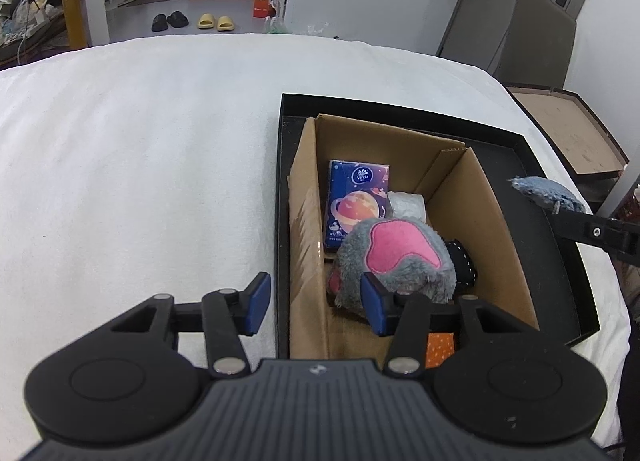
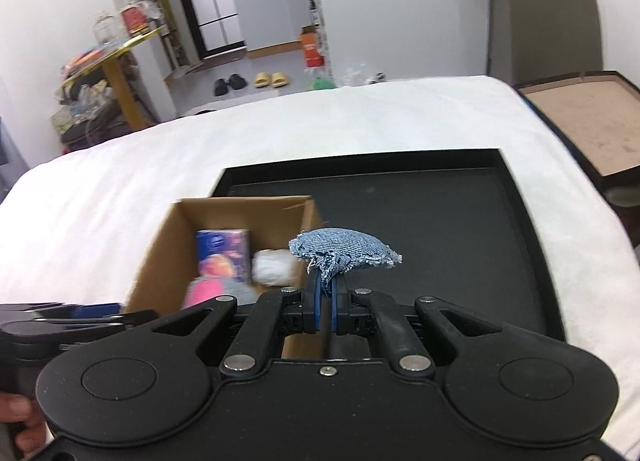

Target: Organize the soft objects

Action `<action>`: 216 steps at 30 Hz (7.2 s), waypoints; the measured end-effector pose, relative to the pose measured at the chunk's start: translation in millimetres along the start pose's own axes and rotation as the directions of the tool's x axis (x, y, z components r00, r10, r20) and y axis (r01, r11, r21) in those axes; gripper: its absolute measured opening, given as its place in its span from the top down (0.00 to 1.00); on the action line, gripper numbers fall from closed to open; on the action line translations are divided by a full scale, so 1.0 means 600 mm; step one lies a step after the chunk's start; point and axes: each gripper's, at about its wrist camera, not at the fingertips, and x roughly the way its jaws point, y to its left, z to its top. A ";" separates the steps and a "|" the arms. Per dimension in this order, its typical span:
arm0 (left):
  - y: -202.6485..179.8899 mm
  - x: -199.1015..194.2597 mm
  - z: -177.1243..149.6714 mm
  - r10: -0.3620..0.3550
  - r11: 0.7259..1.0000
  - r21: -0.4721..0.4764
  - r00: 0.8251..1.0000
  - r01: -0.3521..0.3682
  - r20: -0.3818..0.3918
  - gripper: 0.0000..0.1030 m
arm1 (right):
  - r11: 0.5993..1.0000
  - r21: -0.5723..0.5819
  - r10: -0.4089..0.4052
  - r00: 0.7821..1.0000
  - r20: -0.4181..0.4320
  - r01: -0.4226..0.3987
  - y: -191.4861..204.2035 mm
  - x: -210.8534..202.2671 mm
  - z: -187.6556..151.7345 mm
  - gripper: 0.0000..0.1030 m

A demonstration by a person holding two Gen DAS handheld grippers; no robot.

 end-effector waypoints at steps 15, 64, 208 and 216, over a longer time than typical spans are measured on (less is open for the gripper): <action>0.032 0.003 -0.015 -0.067 0.998 0.006 0.998 0.067 -0.015 0.80 | 0.994 -0.068 0.083 0.995 -0.060 -0.087 0.108 -0.006 -0.022 0.95; -0.017 -0.082 0.035 -0.116 0.983 0.143 0.993 0.115 -0.001 0.49 | 0.997 0.060 0.047 0.997 -0.057 -0.044 0.040 -0.064 -0.016 0.63; -0.043 -0.433 -0.015 -0.164 0.976 0.171 0.973 0.137 0.160 0.00 | 0.989 -0.006 0.145 0.987 0.067 -0.145 0.085 -0.380 -0.030 0.00; -0.038 -0.432 -0.017 -0.162 0.976 0.171 0.975 0.136 0.151 0.00 | 0.990 -0.006 0.142 0.988 0.066 -0.142 0.086 -0.379 -0.034 0.00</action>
